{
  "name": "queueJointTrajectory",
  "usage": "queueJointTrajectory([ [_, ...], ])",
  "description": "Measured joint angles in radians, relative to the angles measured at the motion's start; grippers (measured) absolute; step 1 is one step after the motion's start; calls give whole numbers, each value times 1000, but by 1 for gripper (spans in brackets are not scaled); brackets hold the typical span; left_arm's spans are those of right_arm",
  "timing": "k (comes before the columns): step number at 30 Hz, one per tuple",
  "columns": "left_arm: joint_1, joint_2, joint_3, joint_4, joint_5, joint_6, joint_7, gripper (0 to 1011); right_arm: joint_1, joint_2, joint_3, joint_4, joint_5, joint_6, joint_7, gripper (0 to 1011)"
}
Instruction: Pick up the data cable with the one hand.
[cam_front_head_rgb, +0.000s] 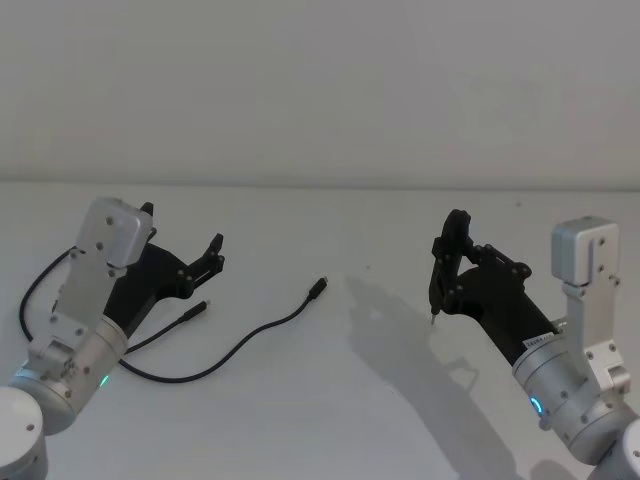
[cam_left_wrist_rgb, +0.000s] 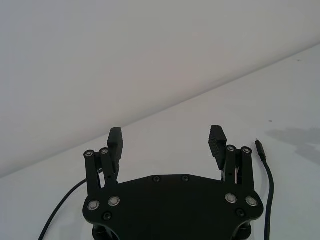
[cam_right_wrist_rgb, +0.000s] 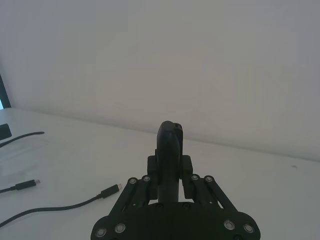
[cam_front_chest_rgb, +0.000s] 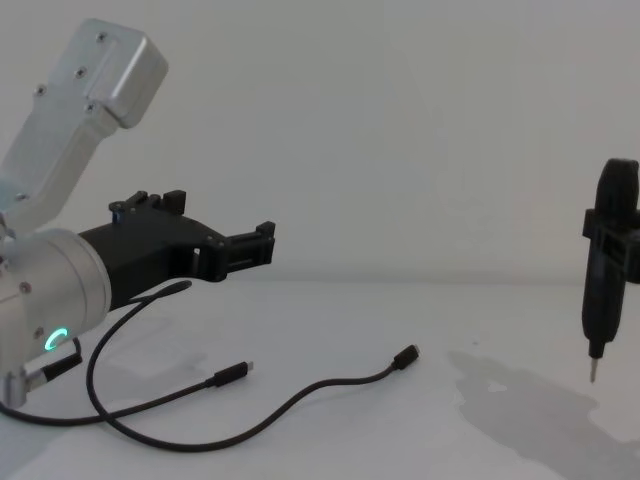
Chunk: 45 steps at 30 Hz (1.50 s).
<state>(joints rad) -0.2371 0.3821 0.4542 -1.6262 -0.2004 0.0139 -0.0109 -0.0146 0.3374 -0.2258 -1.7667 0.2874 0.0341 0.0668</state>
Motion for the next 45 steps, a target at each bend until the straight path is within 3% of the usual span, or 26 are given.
queueJointTrajectory([
  [15,-1,0,0,1,0,0,-2,1000,0,0,0,0,0,0,0,274],
  [22,-22,-1,1,22,-13,-4,-44,1001,0,0,0,0,0,0,0,274],
  [32,-75,2,13,83,-60,-13,-167,1001,0,0,0,0,0,0,0,275],
  [45,-151,7,34,176,-147,-5,-384,1001,2,-3,0,0,0,-4,3,275],
])
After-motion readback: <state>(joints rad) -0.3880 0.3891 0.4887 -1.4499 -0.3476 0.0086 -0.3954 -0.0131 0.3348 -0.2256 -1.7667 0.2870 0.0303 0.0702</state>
